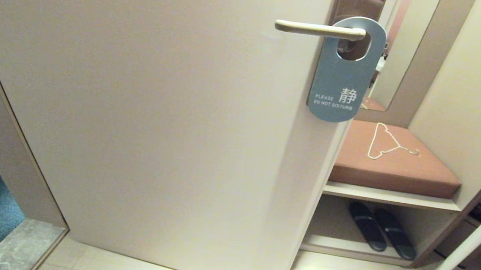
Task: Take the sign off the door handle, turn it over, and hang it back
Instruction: Take down the sign
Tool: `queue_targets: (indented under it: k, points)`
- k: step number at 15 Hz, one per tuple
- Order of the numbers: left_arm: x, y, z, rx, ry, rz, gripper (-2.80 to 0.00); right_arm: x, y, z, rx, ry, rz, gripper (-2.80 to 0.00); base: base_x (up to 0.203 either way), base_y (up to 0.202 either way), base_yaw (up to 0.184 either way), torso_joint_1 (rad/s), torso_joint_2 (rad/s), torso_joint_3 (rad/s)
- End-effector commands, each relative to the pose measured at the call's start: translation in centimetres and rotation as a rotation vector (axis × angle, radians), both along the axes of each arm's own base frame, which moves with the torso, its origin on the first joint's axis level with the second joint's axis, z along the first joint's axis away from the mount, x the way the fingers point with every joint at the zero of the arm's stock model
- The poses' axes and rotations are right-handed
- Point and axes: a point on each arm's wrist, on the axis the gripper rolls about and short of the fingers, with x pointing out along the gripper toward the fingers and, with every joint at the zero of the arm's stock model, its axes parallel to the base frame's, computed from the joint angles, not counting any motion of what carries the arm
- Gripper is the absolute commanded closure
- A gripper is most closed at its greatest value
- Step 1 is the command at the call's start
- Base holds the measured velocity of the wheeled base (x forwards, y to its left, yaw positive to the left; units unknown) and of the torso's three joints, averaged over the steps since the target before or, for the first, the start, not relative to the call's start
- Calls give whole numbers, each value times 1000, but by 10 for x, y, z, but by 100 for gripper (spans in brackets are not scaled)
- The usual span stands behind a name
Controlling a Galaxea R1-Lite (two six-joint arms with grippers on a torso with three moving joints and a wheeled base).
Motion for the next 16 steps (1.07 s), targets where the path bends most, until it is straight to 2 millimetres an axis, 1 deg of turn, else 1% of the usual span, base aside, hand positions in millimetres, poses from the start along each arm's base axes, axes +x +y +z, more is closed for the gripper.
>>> queue_targets:
  k: [1, 2, 3, 5, 8, 10, 13, 16]
  points:
    - [0, 0, 0, 0, 2, 0, 0, 41, -21, -3, -5, 58, -25, 0, 0, 0, 0, 0, 0, 0]
    - [0, 0, 0, 0, 2, 0, 0, 49, -29, -1, -10, 59, 17, 0, 0, 0, 0, 0, 0, 0]
    - [0, 0, 0, 0, 2, 0, 0, 54, -30, -2, -11, 63, 71, 0, 0, 0, 0, 0, 0, 0]
    - [0, 0, 0, 0, 2, 0, 0, 56, -28, -5, 13, 68, 218, 0, 0, 0, 0, 0, 0, 0]
    - [0, 0, 0, 0, 2, 0, 0, 56, -22, -21, 84, 102, 502, 0, 0, 0, 0, 0, 0, 0]
    - [0, 0, 0, 0, 2, 0, 0, 55, -20, -29, 117, 114, 640, 0, 0, 0, 0, 0, 0, 0]
    - [0, 0, 0, 0, 2, 0, 0, 59, -19, -41, 139, 126, 785, 0, 0, 0, 0, 0, 0, 0]
    - [0, 0, 0, 0, 2, 0, 0, 82, -23, -53, 166, 151, 856, 0, 0, 0, 0, 0, 0, 0]
